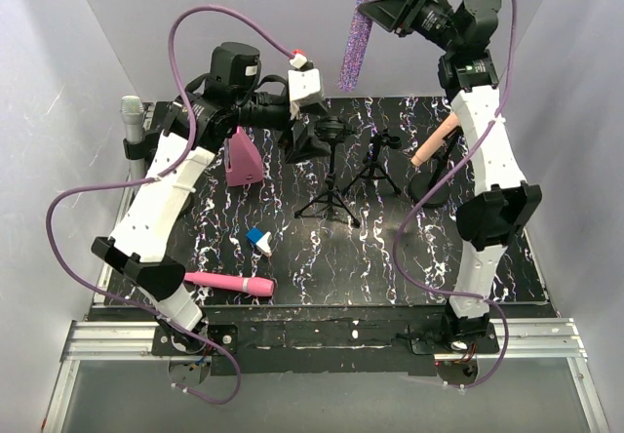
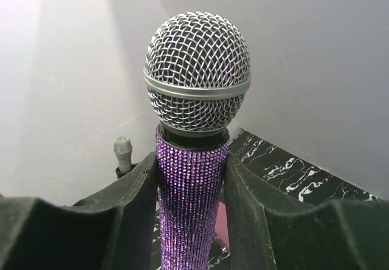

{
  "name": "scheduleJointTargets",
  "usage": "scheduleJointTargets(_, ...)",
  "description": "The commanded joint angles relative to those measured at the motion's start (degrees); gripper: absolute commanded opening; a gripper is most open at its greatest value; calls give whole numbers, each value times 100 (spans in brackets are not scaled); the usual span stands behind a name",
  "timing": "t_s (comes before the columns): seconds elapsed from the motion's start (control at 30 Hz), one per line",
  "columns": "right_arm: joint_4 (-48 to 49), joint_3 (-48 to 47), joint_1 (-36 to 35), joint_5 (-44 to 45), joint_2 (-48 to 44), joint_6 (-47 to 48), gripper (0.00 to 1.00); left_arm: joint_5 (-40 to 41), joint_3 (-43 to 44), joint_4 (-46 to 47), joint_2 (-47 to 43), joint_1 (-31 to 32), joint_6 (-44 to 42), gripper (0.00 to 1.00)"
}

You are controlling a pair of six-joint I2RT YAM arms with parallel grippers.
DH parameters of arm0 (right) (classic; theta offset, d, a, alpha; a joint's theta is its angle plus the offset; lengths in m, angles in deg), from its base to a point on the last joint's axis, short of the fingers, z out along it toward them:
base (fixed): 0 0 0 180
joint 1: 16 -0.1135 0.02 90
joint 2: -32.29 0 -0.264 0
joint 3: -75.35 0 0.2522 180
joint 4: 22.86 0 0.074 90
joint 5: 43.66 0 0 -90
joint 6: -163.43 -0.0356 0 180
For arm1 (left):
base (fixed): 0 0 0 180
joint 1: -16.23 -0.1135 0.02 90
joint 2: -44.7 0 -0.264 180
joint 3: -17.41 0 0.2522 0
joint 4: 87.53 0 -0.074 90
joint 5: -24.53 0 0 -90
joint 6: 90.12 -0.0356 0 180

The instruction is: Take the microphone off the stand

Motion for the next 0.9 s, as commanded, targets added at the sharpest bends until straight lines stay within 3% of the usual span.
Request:
scheduleJointTargets(0.0,890,360,-25,-122,-1114,275,1,432,228,442,-280,-13,647,86)
scheduleJointTargets(0.17,1110,1098,-34,-281,-1914,713,1,722,598,600,-324,-13,1105,90)
scheduleJointTargets(0.3,882,1328,-42,-149,-2371,855,1,1170,413,1715,-368,-13,2235,94)
scheduleJointTargets(0.53,714,1609,-411,-605,-2636,1145,1,1285,1264,2403,527,5,3275,96)
scheduleJointTargets(0.73,758,1741,-789,-545,-2627,1444,1,847,1670,2438,766,294,3382,89)
scheduleJointTargets(0.87,802,1627,-939,-606,-2522,1558,1,723,1556,2447,739,435,3382,77)
